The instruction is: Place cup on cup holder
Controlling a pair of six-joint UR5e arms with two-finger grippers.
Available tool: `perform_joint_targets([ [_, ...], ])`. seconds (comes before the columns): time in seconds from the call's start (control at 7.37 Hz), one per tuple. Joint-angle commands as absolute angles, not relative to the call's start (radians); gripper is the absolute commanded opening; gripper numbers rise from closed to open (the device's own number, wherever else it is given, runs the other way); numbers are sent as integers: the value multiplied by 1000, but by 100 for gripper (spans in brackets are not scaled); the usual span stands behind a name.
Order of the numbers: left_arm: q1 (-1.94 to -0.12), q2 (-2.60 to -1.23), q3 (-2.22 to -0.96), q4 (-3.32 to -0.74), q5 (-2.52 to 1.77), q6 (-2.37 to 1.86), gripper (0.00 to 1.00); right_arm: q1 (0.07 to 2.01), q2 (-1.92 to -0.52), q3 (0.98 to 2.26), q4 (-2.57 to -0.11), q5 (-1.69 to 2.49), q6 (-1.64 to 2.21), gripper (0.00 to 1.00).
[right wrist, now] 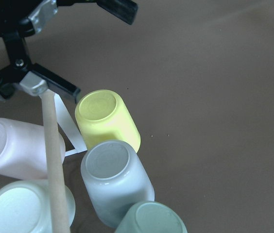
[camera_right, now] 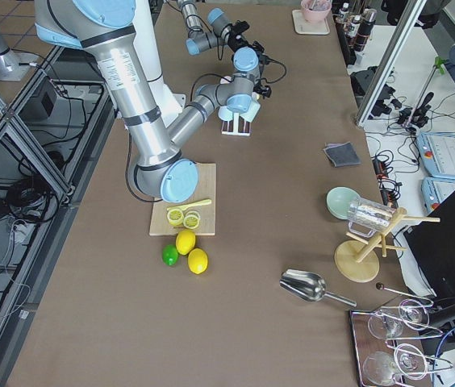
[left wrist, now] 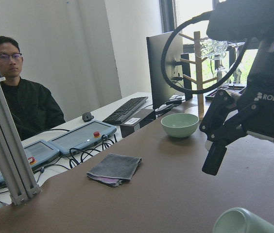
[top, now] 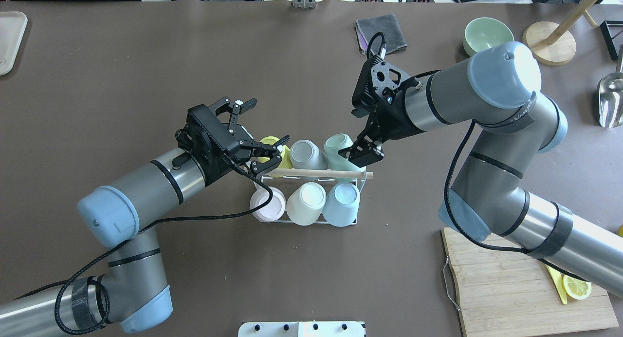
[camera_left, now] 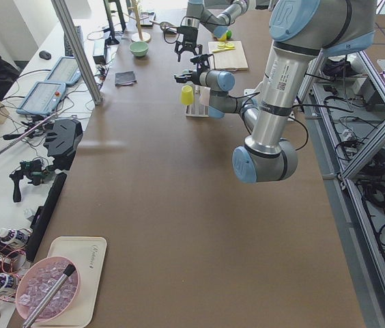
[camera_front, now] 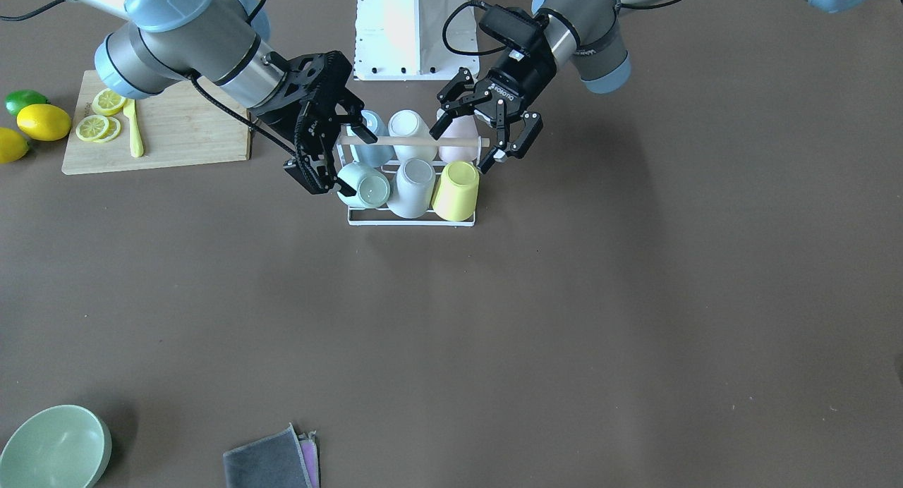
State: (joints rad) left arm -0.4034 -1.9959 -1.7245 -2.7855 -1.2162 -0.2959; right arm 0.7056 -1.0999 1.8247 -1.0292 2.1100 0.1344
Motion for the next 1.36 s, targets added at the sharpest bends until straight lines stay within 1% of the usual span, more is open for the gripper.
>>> perform_joint_targets([
  [0.0,-498,-1996,-1749,-2644,-1367,-299,99,834,-1109,1844,-1237,2274,132,100],
  [0.14,-564,-1999,-1758,-2535,-1508,-301,99,891,-1147,1851,-1302,2292,127,100],
  [0.27,-589,-1997,-1743,-2492,-1555,-301,99,932,-1223,1848,-1314,2277,120,100],
  [0.41,-600,-1999,-1740,-2386,-1589,-320,99,960,-1295,1841,-1309,2210,117,100],
  [0.54,-633,-2019,-1749,-2258,-1650,-352,99,1023,-1337,1836,-1315,2188,103,100],
  [0.68,-755,-2022,-1770,-2097,-1801,-357,99,1060,-1400,1832,-1327,2187,103,100],
  [0.81,-860,-2037,-1767,-1919,-1951,-354,99,1068,-1495,1822,-1325,2102,104,100],
  [0.95,-927,-2025,-1766,-1814,-1968,-348,99,1128,-1549,1819,-1334,2092,98,100],
  [1.09,-990,-1981,-1764,-1724,-1988,-347,99,1197,-1610,1781,-1341,2117,98,100],
  [1.22,-1043,-1964,-1755,-1597,-2024,-347,99,1297,-1609,1676,-1356,2200,98,100],
])
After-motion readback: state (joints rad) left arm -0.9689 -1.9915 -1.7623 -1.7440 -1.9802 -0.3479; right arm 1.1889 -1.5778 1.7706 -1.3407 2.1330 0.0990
